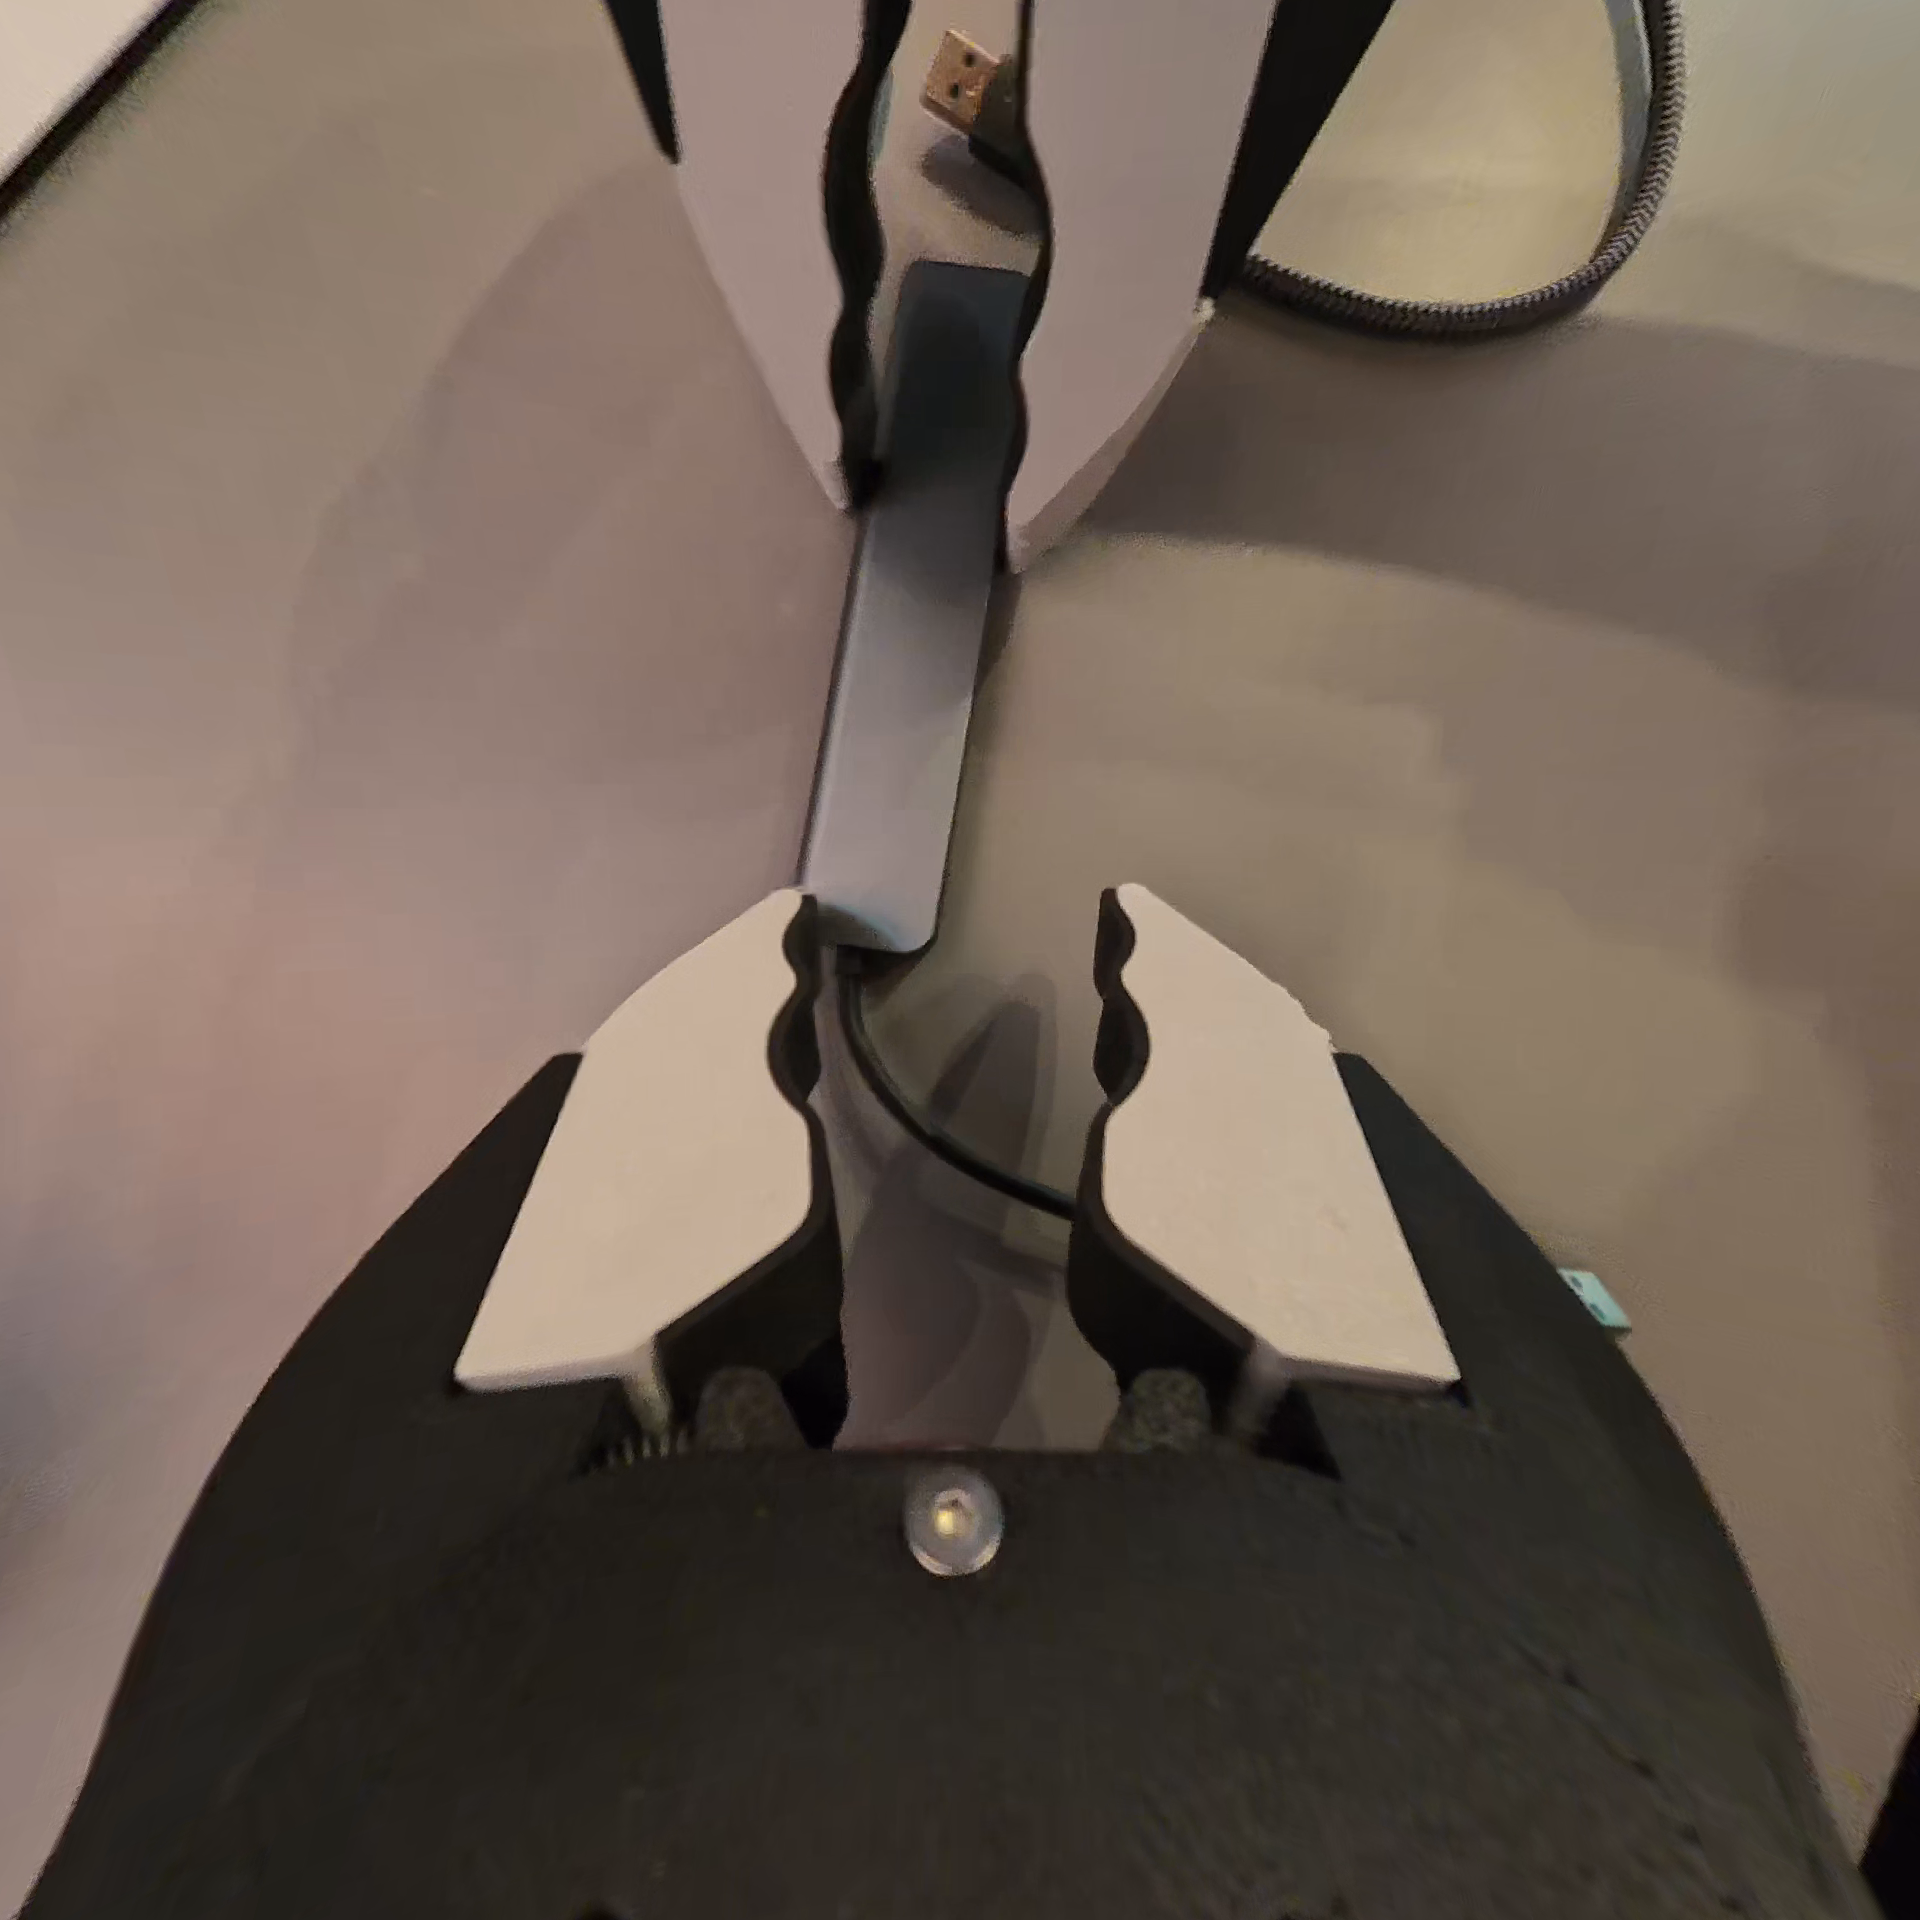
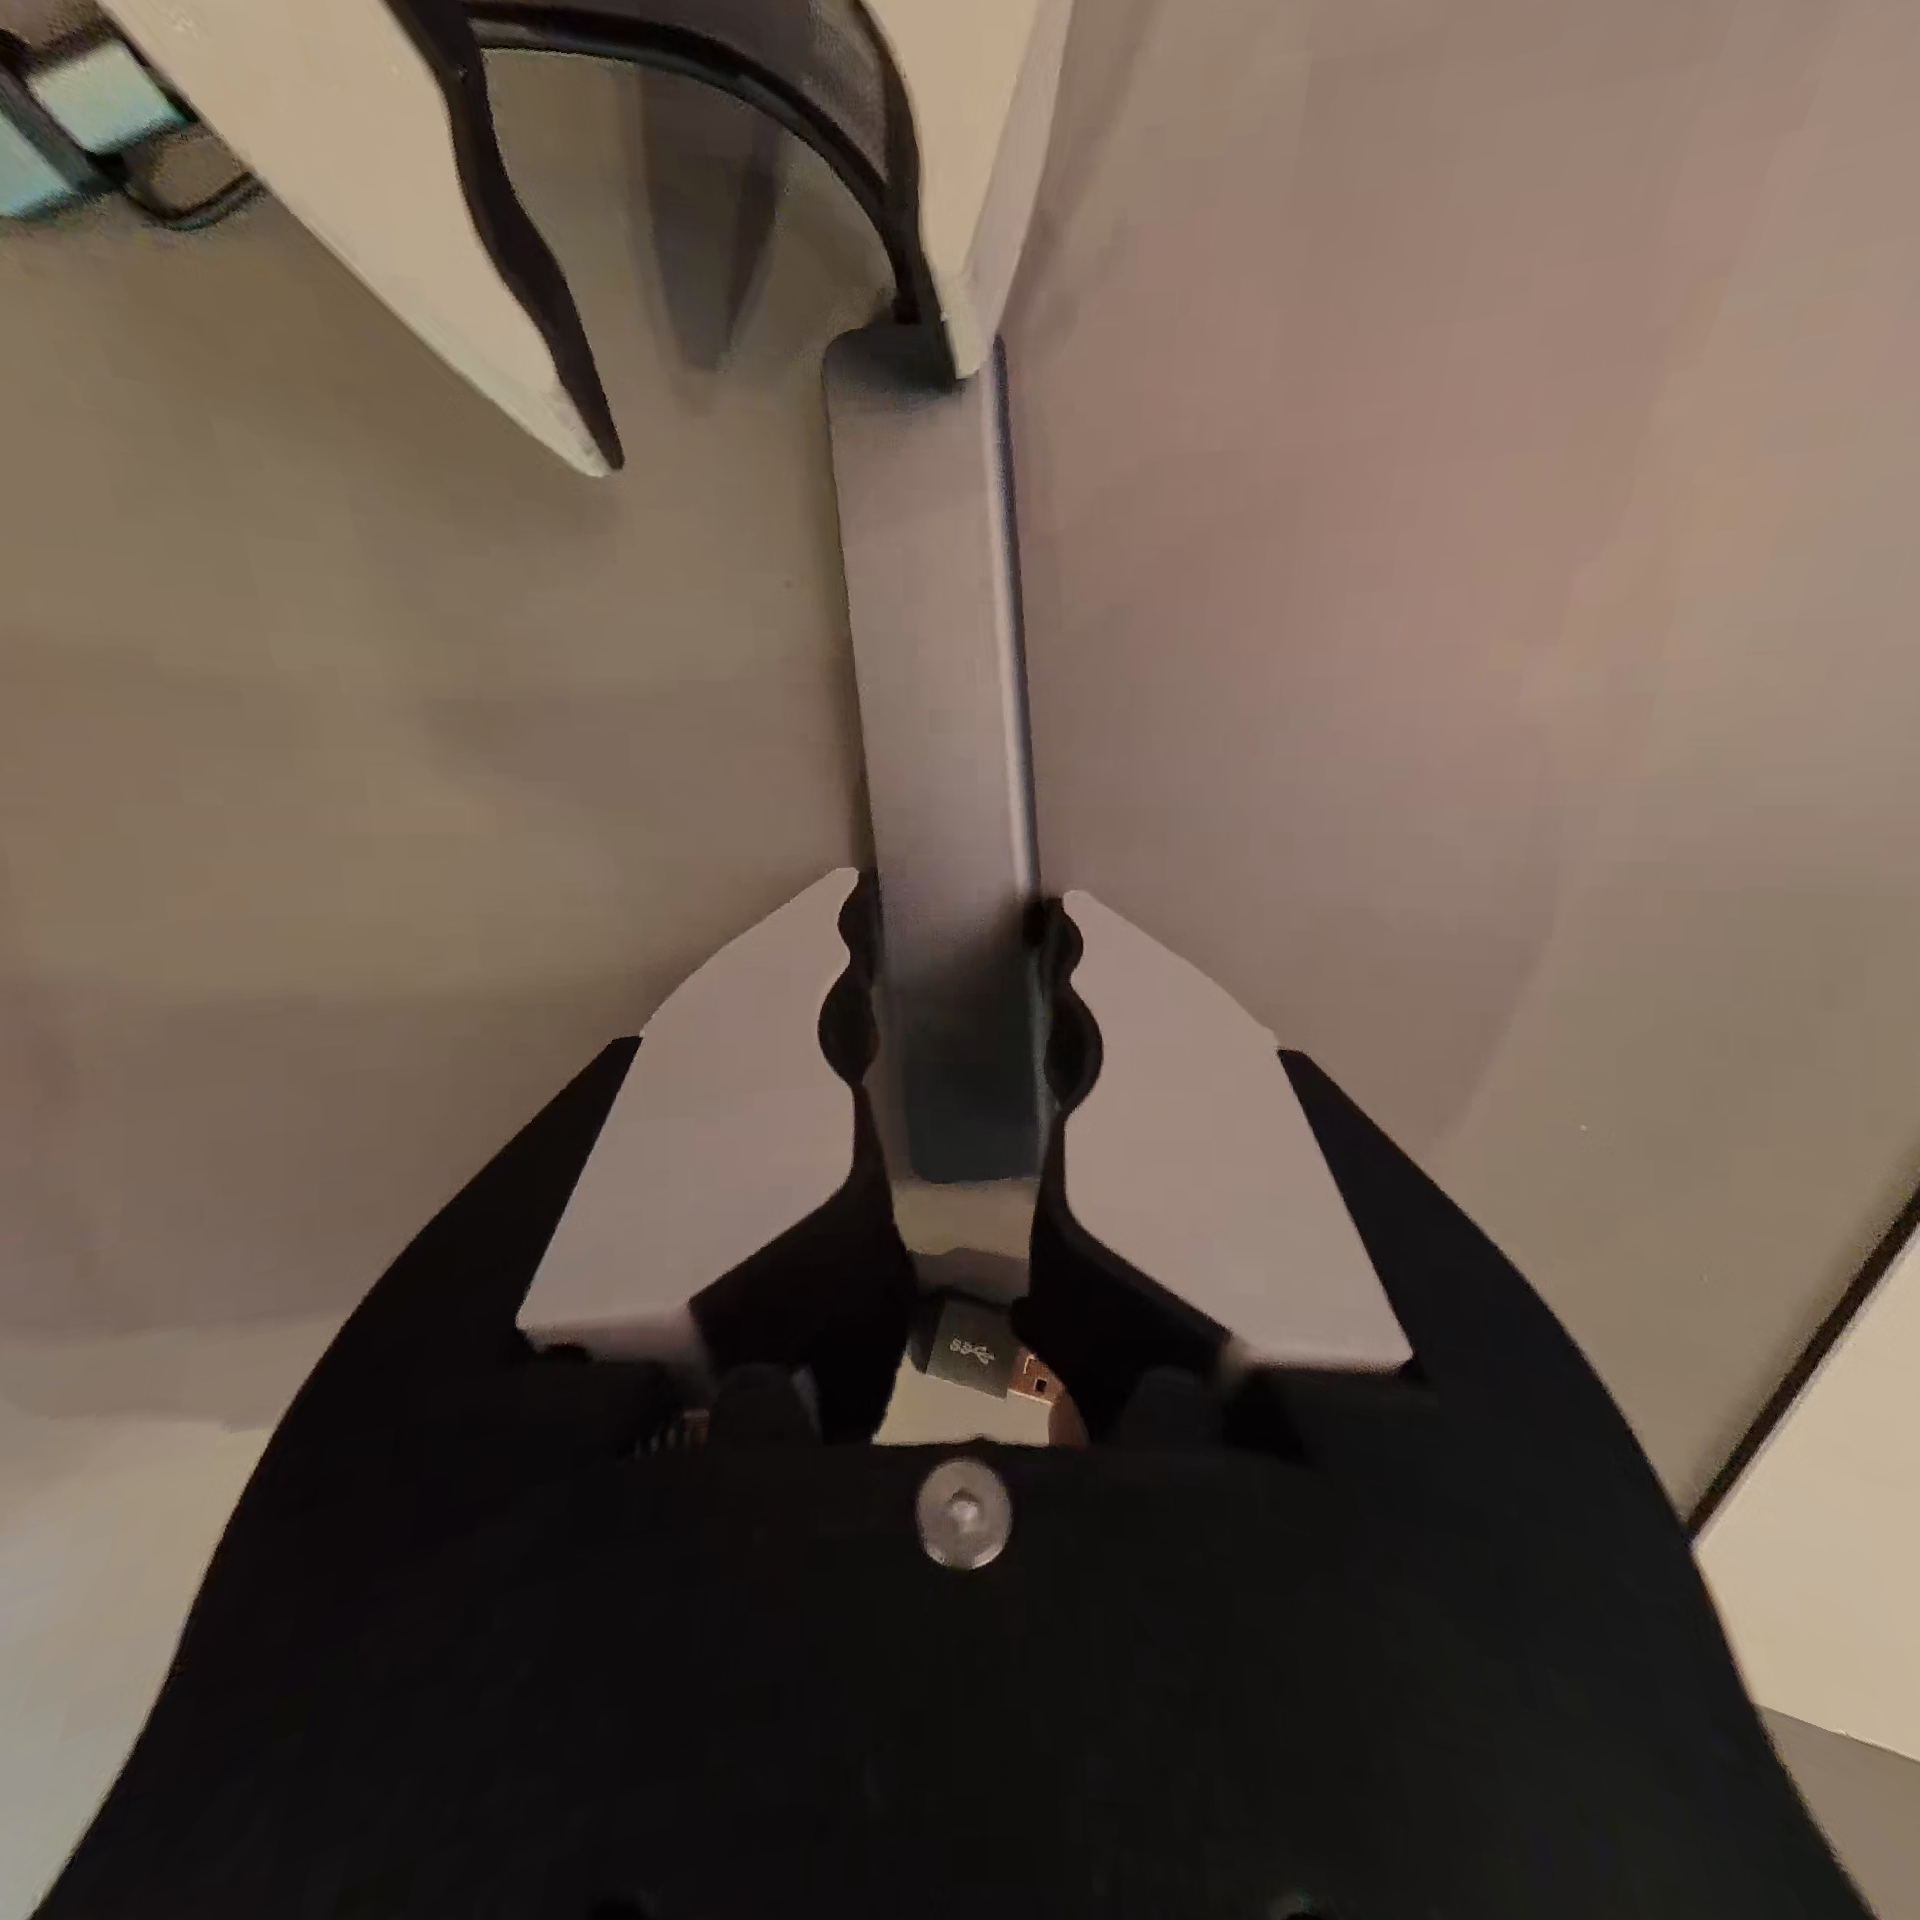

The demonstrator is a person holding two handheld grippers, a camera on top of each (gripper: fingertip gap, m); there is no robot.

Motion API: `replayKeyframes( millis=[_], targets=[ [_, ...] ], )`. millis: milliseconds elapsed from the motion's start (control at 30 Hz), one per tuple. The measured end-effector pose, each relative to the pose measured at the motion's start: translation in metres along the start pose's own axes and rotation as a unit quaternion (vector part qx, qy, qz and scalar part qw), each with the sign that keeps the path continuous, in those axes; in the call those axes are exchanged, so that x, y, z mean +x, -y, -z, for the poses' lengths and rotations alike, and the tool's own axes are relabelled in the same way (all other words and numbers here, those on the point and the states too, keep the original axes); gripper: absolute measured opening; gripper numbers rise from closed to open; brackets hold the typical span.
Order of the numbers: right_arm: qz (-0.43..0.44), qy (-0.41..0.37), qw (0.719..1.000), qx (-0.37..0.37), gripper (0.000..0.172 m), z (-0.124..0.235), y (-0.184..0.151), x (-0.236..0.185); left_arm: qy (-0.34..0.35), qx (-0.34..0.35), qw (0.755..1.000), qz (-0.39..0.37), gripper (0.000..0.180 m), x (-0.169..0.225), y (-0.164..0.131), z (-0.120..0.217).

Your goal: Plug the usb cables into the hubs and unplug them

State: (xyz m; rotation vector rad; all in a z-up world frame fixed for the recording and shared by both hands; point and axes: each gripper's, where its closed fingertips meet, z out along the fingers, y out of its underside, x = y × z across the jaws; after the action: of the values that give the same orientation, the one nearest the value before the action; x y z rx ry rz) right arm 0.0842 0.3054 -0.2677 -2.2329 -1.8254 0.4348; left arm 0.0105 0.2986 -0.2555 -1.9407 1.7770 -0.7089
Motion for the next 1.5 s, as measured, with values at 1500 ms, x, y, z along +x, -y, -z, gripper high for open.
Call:
replayKeyframes(
  millis=[1500],
  targets=[
    [-0.219, -0.018, 0.806, 0.549, 0.011, 0.173, 0.119, -0.054, -0.339, 0.336, 0.876, 0.069, 0.012, 0.075, 0.1, 0.087]
  ],
)
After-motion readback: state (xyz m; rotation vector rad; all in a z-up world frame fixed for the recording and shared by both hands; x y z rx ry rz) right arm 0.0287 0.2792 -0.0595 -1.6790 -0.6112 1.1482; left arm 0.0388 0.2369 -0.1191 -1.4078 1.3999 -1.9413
